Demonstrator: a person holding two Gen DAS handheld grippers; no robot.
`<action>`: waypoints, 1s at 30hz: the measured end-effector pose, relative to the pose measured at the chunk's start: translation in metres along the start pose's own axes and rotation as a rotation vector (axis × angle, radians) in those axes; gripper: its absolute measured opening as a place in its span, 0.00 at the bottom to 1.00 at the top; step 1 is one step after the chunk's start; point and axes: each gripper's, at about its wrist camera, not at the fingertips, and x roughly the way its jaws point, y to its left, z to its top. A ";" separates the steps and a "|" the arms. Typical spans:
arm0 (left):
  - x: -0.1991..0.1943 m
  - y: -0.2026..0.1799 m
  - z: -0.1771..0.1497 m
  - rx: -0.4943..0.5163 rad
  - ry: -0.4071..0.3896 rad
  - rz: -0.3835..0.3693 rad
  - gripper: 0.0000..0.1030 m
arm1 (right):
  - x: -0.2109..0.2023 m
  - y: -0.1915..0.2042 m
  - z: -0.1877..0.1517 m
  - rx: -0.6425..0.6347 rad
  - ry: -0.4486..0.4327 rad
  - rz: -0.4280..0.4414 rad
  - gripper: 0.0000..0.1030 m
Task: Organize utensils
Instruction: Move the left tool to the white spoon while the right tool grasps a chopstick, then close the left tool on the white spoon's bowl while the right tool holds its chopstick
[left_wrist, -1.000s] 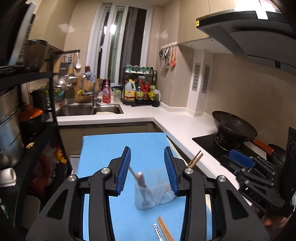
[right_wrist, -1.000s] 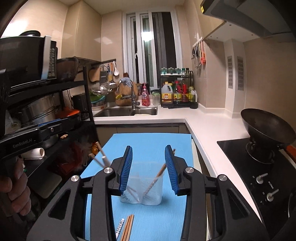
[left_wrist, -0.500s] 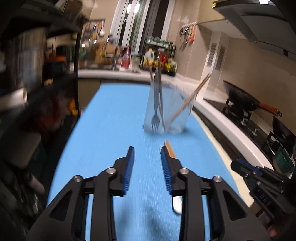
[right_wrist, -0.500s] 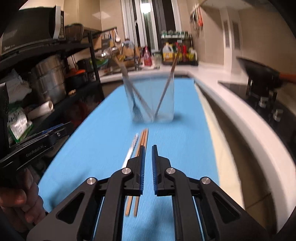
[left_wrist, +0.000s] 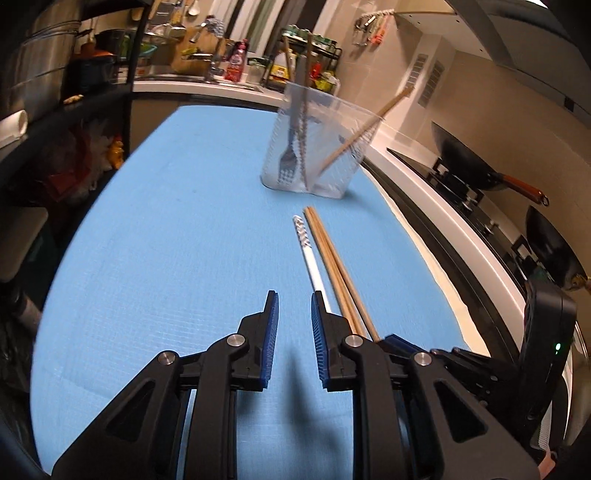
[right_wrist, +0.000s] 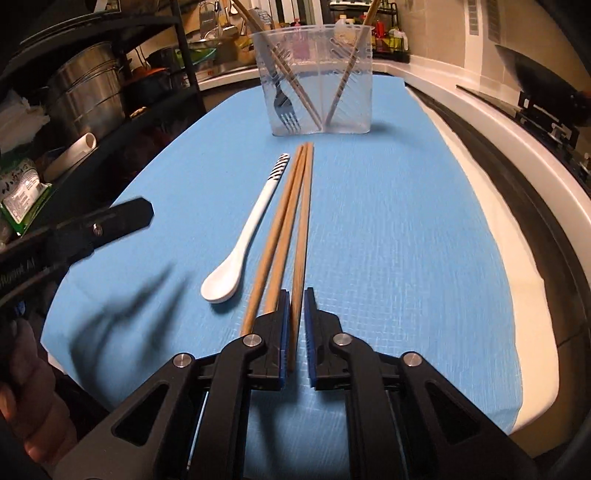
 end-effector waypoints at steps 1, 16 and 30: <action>0.003 -0.003 -0.002 0.005 0.011 -0.014 0.18 | 0.000 0.000 -0.001 0.000 -0.001 -0.001 0.08; 0.042 -0.037 -0.029 0.095 0.108 0.081 0.20 | -0.020 -0.027 -0.014 0.083 -0.007 -0.095 0.05; 0.038 -0.043 -0.025 0.067 0.068 0.037 0.20 | -0.022 -0.029 -0.017 0.094 -0.007 -0.095 0.05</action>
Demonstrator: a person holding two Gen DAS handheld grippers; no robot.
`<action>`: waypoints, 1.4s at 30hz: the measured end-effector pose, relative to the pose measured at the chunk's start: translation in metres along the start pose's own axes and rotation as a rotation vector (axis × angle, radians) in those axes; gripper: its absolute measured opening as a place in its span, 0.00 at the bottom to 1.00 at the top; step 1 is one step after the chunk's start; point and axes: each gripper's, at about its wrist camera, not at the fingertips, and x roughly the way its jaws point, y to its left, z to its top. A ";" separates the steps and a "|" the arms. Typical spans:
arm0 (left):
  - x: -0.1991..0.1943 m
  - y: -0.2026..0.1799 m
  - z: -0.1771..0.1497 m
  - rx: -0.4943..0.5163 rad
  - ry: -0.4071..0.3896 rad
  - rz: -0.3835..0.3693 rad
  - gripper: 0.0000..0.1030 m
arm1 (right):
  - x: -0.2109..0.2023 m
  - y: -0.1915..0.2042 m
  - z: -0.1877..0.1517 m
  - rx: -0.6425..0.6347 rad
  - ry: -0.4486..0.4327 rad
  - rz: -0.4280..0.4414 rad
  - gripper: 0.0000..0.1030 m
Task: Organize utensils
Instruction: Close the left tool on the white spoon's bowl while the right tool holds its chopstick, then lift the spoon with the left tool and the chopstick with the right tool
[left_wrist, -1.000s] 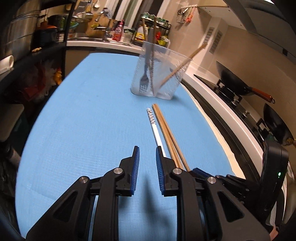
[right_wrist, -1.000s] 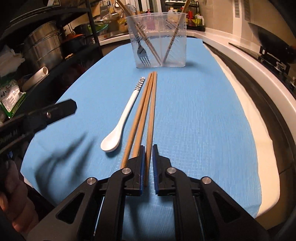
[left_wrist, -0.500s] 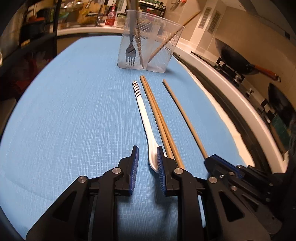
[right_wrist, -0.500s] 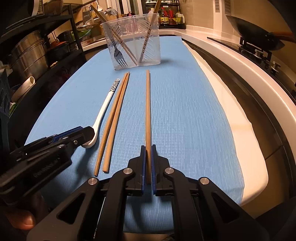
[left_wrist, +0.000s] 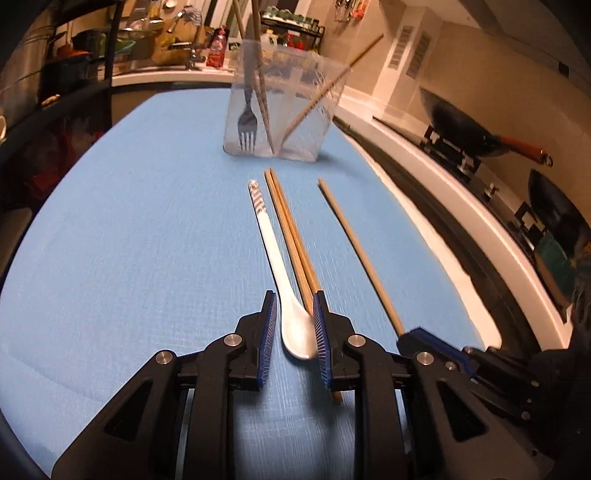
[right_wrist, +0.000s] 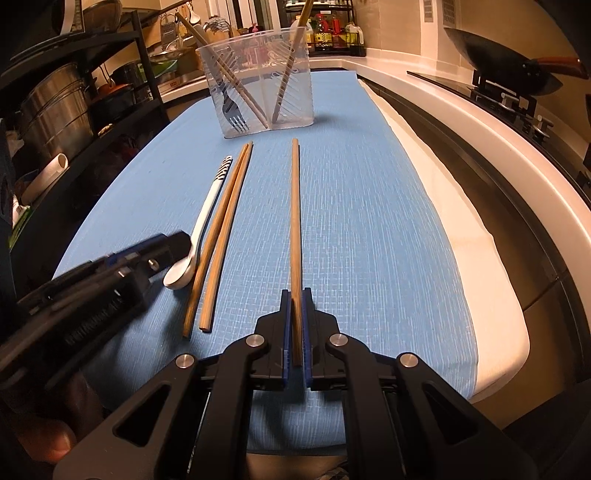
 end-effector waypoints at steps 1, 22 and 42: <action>0.003 -0.002 -0.002 0.011 0.009 0.023 0.20 | 0.000 0.001 0.000 -0.004 0.000 0.000 0.05; 0.002 -0.010 -0.015 0.047 -0.045 0.045 0.30 | 0.001 0.000 0.000 0.008 -0.002 0.009 0.05; -0.023 0.042 -0.020 -0.015 -0.137 0.252 0.10 | 0.002 0.005 0.001 0.013 -0.016 0.019 0.06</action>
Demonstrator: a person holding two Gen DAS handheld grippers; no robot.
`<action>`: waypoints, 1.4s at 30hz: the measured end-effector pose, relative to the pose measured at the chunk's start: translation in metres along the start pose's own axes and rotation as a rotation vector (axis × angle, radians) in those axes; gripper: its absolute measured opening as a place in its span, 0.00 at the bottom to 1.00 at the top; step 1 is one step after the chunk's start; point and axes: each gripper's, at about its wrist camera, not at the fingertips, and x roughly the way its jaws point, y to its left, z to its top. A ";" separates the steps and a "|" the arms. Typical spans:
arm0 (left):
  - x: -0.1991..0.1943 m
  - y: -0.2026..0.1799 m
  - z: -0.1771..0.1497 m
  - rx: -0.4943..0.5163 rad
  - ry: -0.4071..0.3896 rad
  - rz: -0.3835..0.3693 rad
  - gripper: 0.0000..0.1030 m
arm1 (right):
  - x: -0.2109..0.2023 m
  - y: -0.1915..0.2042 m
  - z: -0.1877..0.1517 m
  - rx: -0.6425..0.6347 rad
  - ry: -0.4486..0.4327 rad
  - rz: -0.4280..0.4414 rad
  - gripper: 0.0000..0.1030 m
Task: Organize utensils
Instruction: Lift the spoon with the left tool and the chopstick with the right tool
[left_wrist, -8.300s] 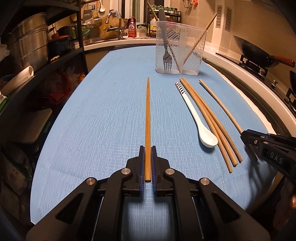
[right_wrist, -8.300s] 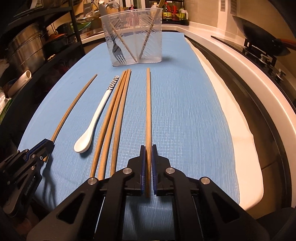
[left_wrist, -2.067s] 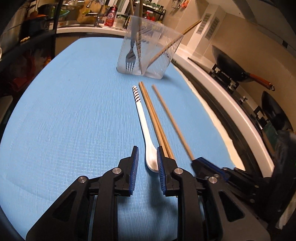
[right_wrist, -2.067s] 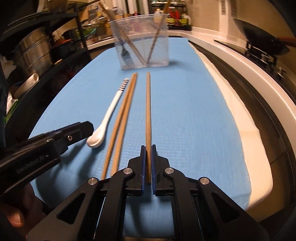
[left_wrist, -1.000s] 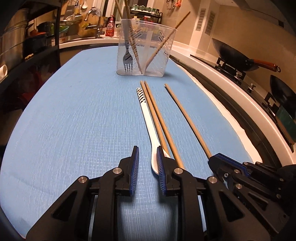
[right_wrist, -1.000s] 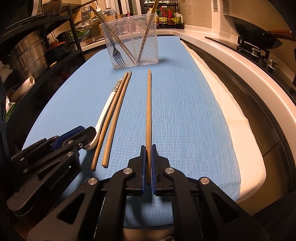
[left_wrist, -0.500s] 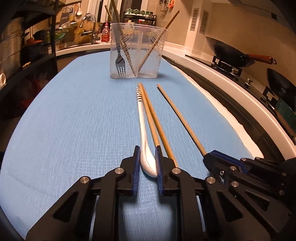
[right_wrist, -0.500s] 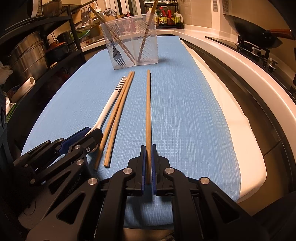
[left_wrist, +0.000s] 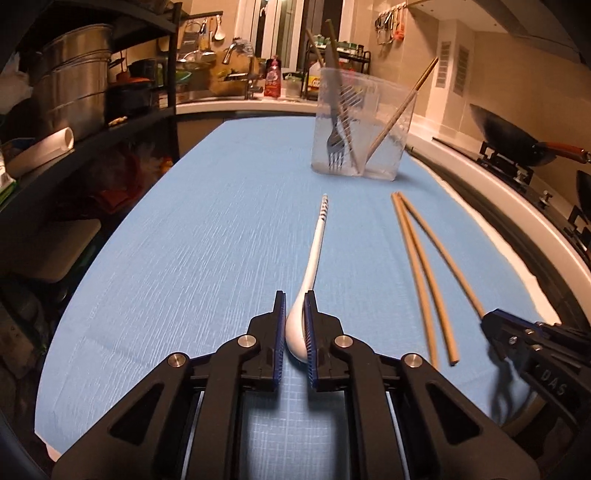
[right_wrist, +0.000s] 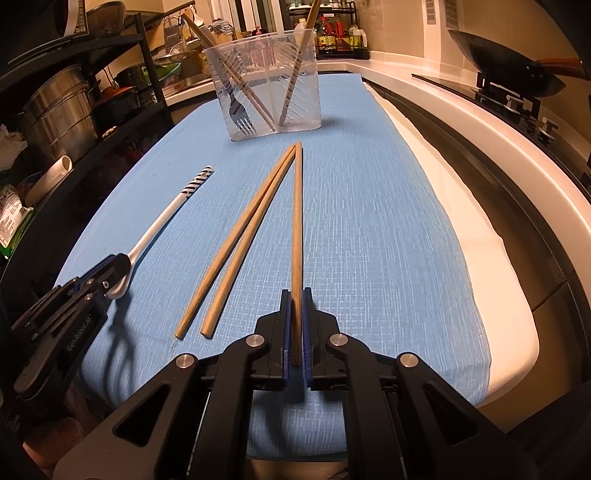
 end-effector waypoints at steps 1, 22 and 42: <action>0.000 -0.001 0.000 0.007 -0.004 0.006 0.10 | 0.000 0.000 0.000 0.002 -0.001 0.001 0.06; 0.001 -0.009 -0.002 0.048 -0.009 0.010 0.11 | 0.001 0.001 0.000 -0.009 -0.025 -0.031 0.05; -0.007 -0.014 -0.003 0.069 -0.034 0.032 0.11 | -0.016 0.012 0.001 -0.064 -0.125 -0.099 0.05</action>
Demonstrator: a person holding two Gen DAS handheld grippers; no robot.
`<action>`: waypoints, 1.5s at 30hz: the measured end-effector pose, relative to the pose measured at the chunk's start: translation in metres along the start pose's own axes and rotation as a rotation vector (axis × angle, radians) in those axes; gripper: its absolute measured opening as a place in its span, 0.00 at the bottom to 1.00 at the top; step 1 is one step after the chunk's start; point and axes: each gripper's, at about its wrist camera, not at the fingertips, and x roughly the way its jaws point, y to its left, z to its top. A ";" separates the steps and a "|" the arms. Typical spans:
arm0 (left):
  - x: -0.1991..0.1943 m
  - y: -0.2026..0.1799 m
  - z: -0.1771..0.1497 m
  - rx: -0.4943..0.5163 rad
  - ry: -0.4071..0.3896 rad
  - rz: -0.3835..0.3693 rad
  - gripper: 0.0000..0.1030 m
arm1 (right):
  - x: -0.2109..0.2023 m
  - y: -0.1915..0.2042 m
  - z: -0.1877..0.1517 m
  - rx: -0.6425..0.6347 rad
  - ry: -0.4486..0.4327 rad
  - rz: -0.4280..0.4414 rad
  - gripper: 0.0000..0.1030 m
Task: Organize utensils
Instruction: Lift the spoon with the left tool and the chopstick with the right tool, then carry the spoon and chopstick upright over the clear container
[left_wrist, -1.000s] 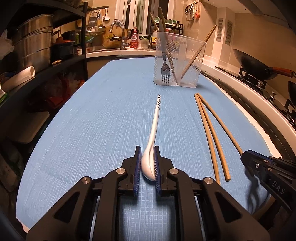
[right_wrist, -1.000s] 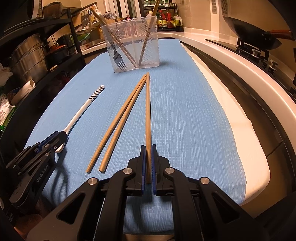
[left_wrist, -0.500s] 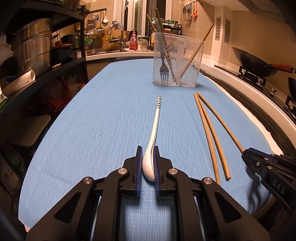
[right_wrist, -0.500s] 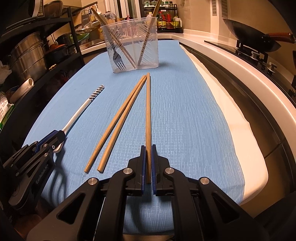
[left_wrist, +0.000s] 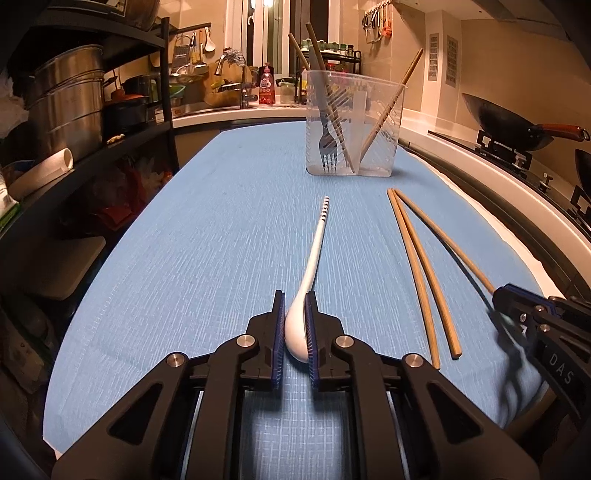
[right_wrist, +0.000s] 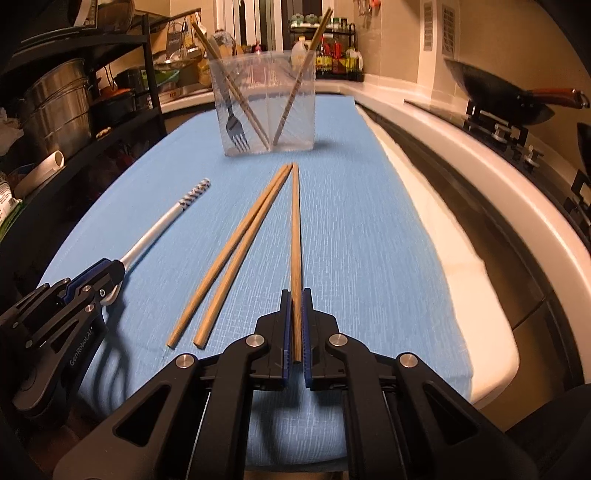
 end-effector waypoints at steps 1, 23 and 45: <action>-0.003 0.000 0.001 0.003 -0.009 0.002 0.11 | -0.004 0.000 0.001 -0.004 -0.019 -0.006 0.05; -0.096 0.022 0.045 0.005 -0.244 -0.041 0.11 | -0.103 -0.013 0.046 -0.018 -0.294 0.033 0.05; -0.083 0.018 0.146 0.102 -0.034 -0.134 0.10 | -0.105 -0.001 0.152 -0.093 -0.177 0.103 0.05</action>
